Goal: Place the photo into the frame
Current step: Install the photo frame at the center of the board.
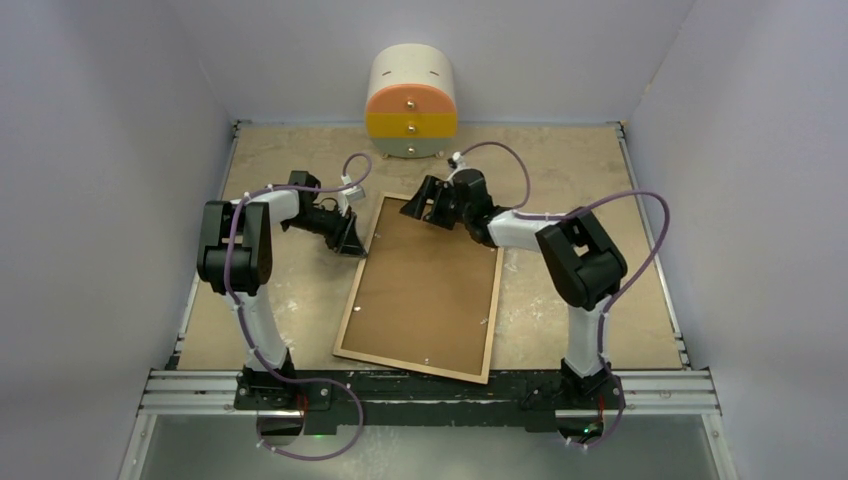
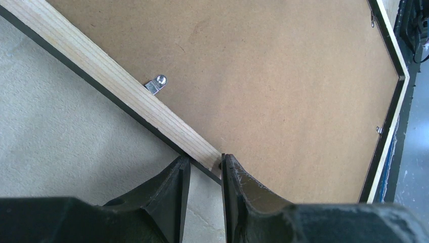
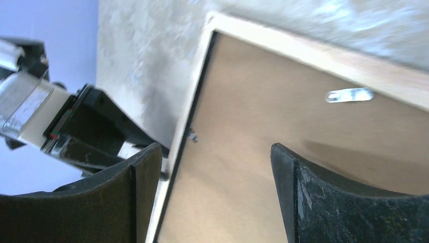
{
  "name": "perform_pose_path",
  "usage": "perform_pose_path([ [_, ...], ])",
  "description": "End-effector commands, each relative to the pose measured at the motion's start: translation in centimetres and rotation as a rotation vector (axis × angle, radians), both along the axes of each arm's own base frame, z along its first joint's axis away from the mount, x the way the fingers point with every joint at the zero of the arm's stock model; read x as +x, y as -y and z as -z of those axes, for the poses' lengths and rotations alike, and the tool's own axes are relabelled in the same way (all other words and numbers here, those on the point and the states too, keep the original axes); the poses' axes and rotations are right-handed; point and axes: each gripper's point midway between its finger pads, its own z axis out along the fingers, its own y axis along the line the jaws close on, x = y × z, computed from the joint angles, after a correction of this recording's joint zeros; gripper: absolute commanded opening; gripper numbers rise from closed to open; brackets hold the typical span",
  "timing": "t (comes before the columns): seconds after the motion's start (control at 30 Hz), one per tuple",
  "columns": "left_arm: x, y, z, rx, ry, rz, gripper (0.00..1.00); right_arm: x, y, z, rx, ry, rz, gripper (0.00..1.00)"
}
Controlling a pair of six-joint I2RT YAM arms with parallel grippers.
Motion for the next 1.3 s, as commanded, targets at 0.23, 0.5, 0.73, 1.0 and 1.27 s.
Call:
perform_pose_path([
  [0.23,-1.6,0.0,0.3,0.013,-0.021,0.037,0.30,2.5,4.7,2.3,-0.168,0.013,0.116,0.76],
  [0.5,-1.7,0.0,0.2,0.011,-0.017,0.040,0.30,4.0,5.0,3.3,-0.195,0.024,0.161,0.73],
  [0.73,-1.7,0.0,0.3,0.011,-0.019,0.044,0.30,5.1,5.3,3.5,-0.206,0.043,0.188,0.72],
  [1.0,-1.8,0.0,0.4,0.009,-0.020,0.046,0.30,5.8,5.2,3.3,-0.220,0.061,0.187,0.71],
  [1.27,-1.9,0.0,0.3,0.006,-0.020,0.050,0.29,6.0,4.7,3.6,-0.210,0.055,0.169,0.70],
])
